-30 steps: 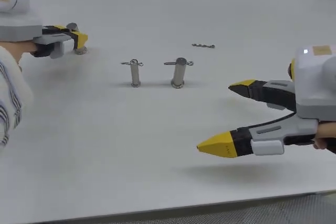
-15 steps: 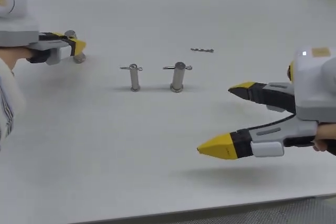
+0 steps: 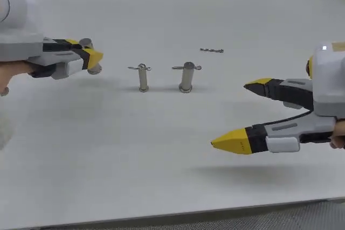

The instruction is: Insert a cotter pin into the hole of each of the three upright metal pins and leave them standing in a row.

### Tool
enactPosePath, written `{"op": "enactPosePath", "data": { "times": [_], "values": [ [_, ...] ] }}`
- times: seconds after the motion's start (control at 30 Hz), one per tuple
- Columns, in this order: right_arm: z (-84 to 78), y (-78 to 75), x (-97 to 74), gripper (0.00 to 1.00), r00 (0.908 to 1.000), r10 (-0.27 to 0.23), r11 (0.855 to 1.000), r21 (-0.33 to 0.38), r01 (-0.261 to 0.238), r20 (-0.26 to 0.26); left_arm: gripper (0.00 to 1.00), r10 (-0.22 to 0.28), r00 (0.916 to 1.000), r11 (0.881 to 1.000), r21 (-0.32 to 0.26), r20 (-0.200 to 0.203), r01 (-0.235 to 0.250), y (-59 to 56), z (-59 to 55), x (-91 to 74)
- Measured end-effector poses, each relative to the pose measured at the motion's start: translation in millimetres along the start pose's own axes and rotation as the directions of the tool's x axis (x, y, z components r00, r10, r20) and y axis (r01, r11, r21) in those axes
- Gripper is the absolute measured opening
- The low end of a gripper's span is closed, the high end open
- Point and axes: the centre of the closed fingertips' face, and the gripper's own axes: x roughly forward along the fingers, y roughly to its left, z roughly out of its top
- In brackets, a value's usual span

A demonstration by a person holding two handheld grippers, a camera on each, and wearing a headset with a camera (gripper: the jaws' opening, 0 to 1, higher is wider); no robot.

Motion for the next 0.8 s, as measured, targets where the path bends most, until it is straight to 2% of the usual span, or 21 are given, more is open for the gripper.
{"op": "enactPosePath", "data": {
  "times": [0.07,0.17,0.23,0.27,0.33,0.37,0.4,0.53,0.6,0.67,0.7,0.8],
  "values": [
    [-0.6,-0.1,-1.3,0.99,1.0000,-0.001,1.000,-0.003,0.001,-0.004,0.11,-0.011,0.9999,1.000,0.019,-0.002,0.011,-7.3,-0.7,-4.1],
    [1.9,-0.3,-4.7,0.99,1.0000,-0.004,1.000,-0.012,0.004,-0.001,0.11,-0.057,0.9983,0.997,0.044,-0.014,0.058,-28.4,-3.4,-14.1],
    [4.3,-2.5,-6.8,0.99,1.0000,-0.007,1.000,-0.015,0.007,0.003,0.11,-0.067,0.9975,0.996,0.061,-0.022,0.068,-53.2,-3.9,-19.1],
    [5.9,-4.0,-8.1,0.99,0.9999,-0.010,1.000,-0.017,0.010,0.004,0.11,-0.072,0.9971,0.995,0.067,-0.023,0.074,-59.0,-4.3,-20.8],
    [10.4,-5.6,-10.7,0.98,0.9999,-0.011,1.000,-0.016,0.011,0.013,0.11,-0.077,0.9967,0.995,0.061,-0.025,0.079,-67.0,-5.6,-26.8],
    [16.0,-7.3,-13.0,0.98,0.9995,-0.012,1.000,-0.015,0.013,0.029,0.11,-0.088,0.9960,0.994,0.057,-0.017,0.089,-77.5,-2.7,-30.7],
    [19.9,-9.1,-14.7,0.98,0.9992,-0.015,1.000,-0.014,0.016,0.038,0.11,-0.094,0.9954,0.994,0.046,-0.015,0.095,-81.9,-2.7,-32.4],
    [34.8,-19.6,-21.0,0.97,0.9983,-0.025,0.999,-0.041,0.027,0.052,0.11,-0.105,0.9944,0.993,0.046,-0.015,0.105,-94.7,-2.6,-37.6],
    [42.0,-28.2,-23.0,0.97,0.9984,-0.034,0.997,-0.073,0.038,0.046,0.11,-0.111,0.9937,0.993,0.035,-0.014,0.112,-96.5,-3.7,-37.0],
    [48.3,-37.3,-23.8,0.96,0.9987,-0.041,0.993,-0.108,0.044,0.031,0.11,-0.112,0.9935,0.993,0.022,-0.014,0.113,-100.9,-4.5,-36.4],
    [51.7,-43.6,-23.7,0.95,0.9989,-0.045,0.989,-0.138,0.046,0.016,0.11,-0.111,0.9937,0.994,0.015,-0.020,0.111,-99.2,-6.6,-34.0],
    [59.0,-58.8,-21.3,0.92,0.9983,-0.053,0.976,-0.211,0.047,-0.023,0.11,-0.115,0.9930,0.993,0.009,-0.026,0.116,-105.9,-11.0,-29.5]
  ]
}}
